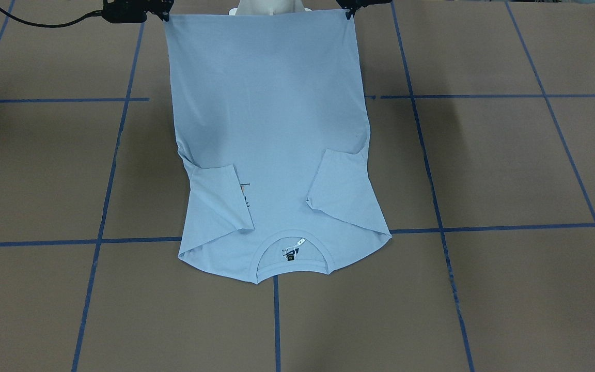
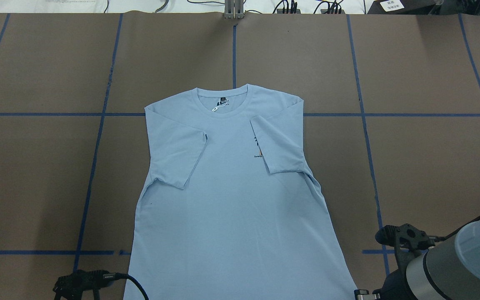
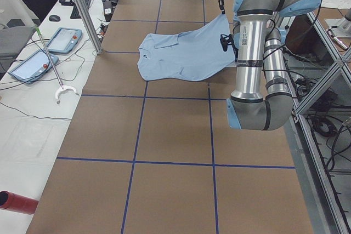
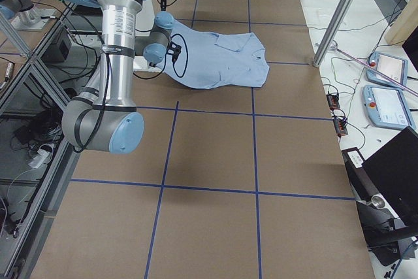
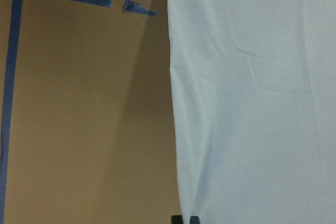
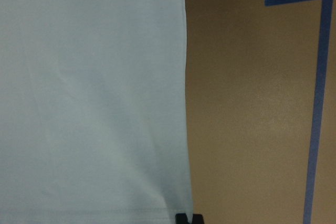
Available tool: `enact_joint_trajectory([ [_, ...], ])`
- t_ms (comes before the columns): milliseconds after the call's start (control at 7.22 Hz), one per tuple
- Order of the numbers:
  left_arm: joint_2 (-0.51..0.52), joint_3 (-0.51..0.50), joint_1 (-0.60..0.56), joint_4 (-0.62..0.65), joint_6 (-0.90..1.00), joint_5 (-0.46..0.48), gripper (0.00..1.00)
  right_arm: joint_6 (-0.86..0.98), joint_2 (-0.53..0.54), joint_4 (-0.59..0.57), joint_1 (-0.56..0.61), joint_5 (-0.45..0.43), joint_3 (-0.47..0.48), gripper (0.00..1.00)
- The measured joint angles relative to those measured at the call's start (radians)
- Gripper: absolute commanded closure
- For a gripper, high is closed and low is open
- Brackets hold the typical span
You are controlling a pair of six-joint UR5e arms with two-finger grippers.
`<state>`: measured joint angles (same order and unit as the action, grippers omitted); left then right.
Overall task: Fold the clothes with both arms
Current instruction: 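Lift the hem with both grippers and fold it toward the collar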
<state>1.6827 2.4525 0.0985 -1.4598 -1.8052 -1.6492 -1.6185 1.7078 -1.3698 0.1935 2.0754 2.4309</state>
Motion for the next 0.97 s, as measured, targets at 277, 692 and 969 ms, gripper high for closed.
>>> enact_joint_trajectory([
  [277, 0.017, 0.002, -0.027, 0.005, 0.002, -0.005, 1.00, 0.013, -0.044, 0.000, 0.081, 0.009, -0.042, 1.00],
  [692, 0.030, -0.008, -0.183, 0.009, 0.063, -0.024, 1.00, 0.070, -0.181, 0.001, 0.233, 0.004, -0.178, 1.00],
  [969, 0.054, -0.041, -0.297, 0.010, 0.117, -0.051, 1.00, 0.131, -0.215, 0.003, 0.339, -0.001, -0.211, 1.00],
])
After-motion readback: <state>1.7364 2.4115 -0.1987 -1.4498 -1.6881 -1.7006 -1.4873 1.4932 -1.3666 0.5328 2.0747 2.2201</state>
